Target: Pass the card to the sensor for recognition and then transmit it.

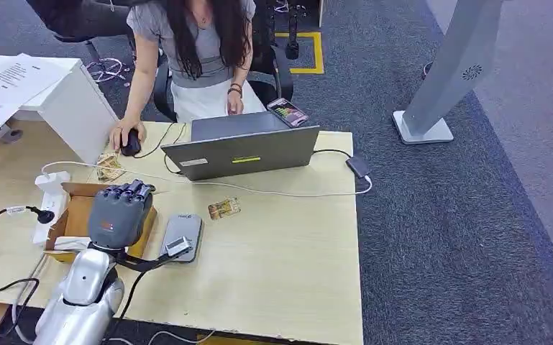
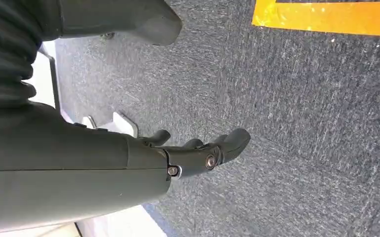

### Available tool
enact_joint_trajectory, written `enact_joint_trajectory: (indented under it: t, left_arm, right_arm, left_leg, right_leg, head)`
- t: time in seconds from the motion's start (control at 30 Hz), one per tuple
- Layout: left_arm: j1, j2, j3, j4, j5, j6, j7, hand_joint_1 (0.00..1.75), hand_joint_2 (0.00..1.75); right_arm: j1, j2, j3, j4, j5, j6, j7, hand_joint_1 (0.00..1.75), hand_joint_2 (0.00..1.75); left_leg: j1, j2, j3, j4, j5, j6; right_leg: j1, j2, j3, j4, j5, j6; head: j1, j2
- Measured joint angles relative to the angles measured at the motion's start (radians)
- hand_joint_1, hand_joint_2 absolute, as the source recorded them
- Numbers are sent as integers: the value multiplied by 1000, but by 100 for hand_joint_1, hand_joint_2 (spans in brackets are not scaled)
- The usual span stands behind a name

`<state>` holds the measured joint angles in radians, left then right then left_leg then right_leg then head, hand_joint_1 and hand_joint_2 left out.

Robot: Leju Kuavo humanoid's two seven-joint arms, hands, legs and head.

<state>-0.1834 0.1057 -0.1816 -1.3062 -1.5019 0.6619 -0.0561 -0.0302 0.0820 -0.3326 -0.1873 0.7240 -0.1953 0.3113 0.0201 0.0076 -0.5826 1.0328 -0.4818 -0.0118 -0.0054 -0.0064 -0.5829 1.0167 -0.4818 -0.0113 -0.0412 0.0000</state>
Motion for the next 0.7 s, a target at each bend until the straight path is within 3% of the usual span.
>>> enact_joint_trajectory:
  t: [0.33, 0.7]
  left_arm:
    - [5, -14, -21, 0, 0, -7, 3, 175, 175]
    - [8, -37, -66, 58, 1, -159, 122, 175, 175]
  right_arm:
    - [0, 0, 0, 1, 0, -1, 0, 0, 175]
    - [0, 3, -21, 3, 10, 0, 3, 0, 175]
  left_leg:
    - [0, 0, 0, 0, 0, 0]
    - [0, 0, 0, 0, 0, 0]
  right_leg:
    - [0, 0, 0, 0, 0, 0]
    - [0, 0, 0, 0, 0, 0]
  head:
    - [0, 0]
    - [0, 0]
